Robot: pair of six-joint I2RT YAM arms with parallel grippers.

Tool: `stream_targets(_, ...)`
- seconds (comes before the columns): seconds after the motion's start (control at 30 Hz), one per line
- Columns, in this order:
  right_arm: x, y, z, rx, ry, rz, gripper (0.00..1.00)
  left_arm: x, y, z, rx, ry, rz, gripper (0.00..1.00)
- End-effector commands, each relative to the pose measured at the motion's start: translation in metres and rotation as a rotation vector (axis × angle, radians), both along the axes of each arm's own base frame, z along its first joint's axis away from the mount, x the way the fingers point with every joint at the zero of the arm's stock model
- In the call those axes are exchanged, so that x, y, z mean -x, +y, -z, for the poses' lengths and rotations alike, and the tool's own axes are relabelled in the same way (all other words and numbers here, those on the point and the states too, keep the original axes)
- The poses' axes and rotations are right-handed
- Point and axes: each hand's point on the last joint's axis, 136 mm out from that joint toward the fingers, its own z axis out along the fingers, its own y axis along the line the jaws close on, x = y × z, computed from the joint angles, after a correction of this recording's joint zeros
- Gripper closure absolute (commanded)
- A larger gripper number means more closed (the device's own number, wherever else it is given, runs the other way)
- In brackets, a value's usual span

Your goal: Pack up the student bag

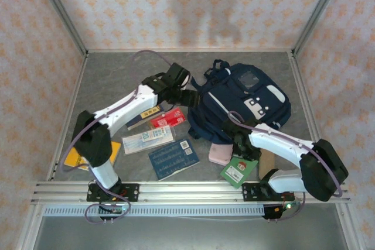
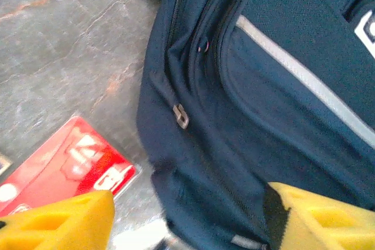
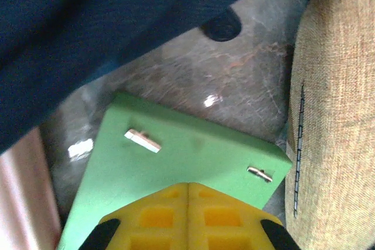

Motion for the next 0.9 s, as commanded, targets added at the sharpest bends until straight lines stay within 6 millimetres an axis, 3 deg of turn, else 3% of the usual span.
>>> stream_targets(0.0, -0.006, -0.009, 0.004, 0.045, -0.049, 0.127, 1.0, -0.011, -0.013, 0.018, 0.022, 0.089, -0.034, 0.27)
stream_targets(0.13, -0.007, -0.021, 0.001, 0.094, -0.082, 0.172, 1.0, -0.026, -0.019, 0.055, -0.017, 0.172, -0.058, 0.25)
stream_targets(0.27, -0.006, -0.024, -0.001, 0.096, -0.111, 0.203, 1.0, -0.034, -0.025, 0.076, -0.026, 0.215, -0.055, 0.26)
stream_targets(0.37, -0.006, -0.015, 0.0, 0.016, -0.141, 0.252, 1.0, -0.037, -0.02, 0.088, -0.083, 0.224, -0.051, 0.29)
stream_targets(0.47, -0.013, -0.008, -0.001, -0.108, -0.266, 0.348, 1.0, -0.039, -0.012, 0.097, -0.088, 0.234, -0.068, 0.4)
stream_targets(0.63, -0.029, -0.006, 0.0, -0.218, -0.444, 0.5, 1.0, -0.043, -0.001, 0.109, -0.058, 0.267, -0.114, 0.68)
stream_targets(0.87, -0.079, 0.005, -0.023, -0.137, -0.576, 0.467, 1.0, -0.048, 0.019, 0.12, -0.055, 0.303, -0.17, 0.73)
